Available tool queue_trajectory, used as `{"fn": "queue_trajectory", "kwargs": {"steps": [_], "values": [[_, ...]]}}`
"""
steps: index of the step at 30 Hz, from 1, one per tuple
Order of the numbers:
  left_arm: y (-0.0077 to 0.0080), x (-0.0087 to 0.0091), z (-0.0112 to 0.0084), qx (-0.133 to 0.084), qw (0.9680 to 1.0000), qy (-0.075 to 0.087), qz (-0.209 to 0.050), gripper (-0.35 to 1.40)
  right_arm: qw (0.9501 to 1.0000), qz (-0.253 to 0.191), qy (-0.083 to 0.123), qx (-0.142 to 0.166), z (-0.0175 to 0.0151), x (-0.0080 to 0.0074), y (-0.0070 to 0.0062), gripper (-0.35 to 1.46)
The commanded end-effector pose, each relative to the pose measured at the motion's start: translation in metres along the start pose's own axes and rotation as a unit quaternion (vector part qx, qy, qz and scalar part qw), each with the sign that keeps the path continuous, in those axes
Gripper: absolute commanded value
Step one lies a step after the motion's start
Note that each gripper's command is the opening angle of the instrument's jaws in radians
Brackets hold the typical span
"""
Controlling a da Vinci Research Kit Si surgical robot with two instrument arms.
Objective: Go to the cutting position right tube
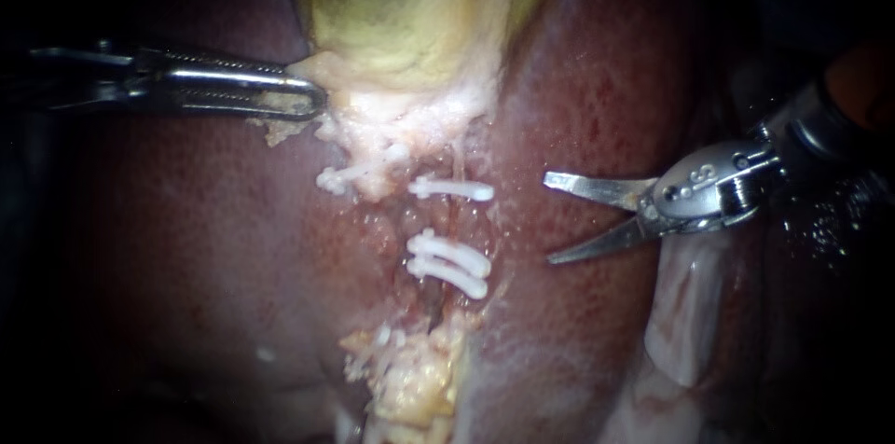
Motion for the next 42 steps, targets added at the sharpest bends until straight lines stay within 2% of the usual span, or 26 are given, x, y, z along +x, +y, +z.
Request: {"fn": "queue_trajectory", "kwargs": {"steps": [1,3,6,11,13,18,21,25,32,38,42], "values": [[0.0,0.0,-0.0002,-0.001,1.0,0.0,0.0,-0.35,1.0,0.0,0.001,0.002,0.0,-0.0001,0.0,1.26],[0.0002,0.0001,-0.0008,-0.002,1.0,-0.001,0.0,-0.35,1.0,0.001,0.002,0.004,0.0,0.0,0.0,1.26],[0.0007,0.0007,-0.0027,-0.009,1.0,-0.003,-0.002,-0.35,0.9999,0.001,0.005,0.013,0.0001,0.0,-0.0001,1.26],[0.0016,0.0026,-0.0059,0.001,1.0,0.005,-0.008,-0.35,0.9993,0.001,0.012,0.035,0.0008,0.0005,-0.0006,1.28],[0.0019,0.0031,-0.0062,0.001,0.9999,0.007,-0.01,-0.35,0.9988,0.006,0.017,0.046,0.0014,0.0006,-0.001,1.28],[0.0024,0.0032,-0.0061,0.003,0.9999,0.007,-0.013,-0.35,0.9955,0.052,0.021,0.077,0.004,0.0005,-0.0022,1.28],[0.0024,0.0032,-0.0061,0.003,0.9999,0.007,-0.013,-0.35,0.9923,0.082,0.021,0.091,0.0061,0.0002,-0.0025,1.28],[0.0024,0.0032,-0.0061,0.003,0.9999,0.007,-0.013,-0.35,0.9872,0.116,0.018,0.107,0.0088,0.0,-0.0022,1.28],[0.0024,0.0032,-0.0061,0.003,0.9999,0.007,-0.013,-0.35,0.9739,0.181,0.039,0.132,0.0124,0.0001,-0.0012,1.28],[0.0024,0.0031,-0.006,0.003,0.9999,0.007,-0.013,-0.35,0.9666,0.197,0.052,0.156,0.0143,0.0003,-0.001,1.28],[0.0024,0.0031,-0.006,0.003,0.9999,0.007,-0.013,-0.35,0.9623,0.191,0.078,0.177,0.0149,0.0004,-0.0011,1.26]]}}
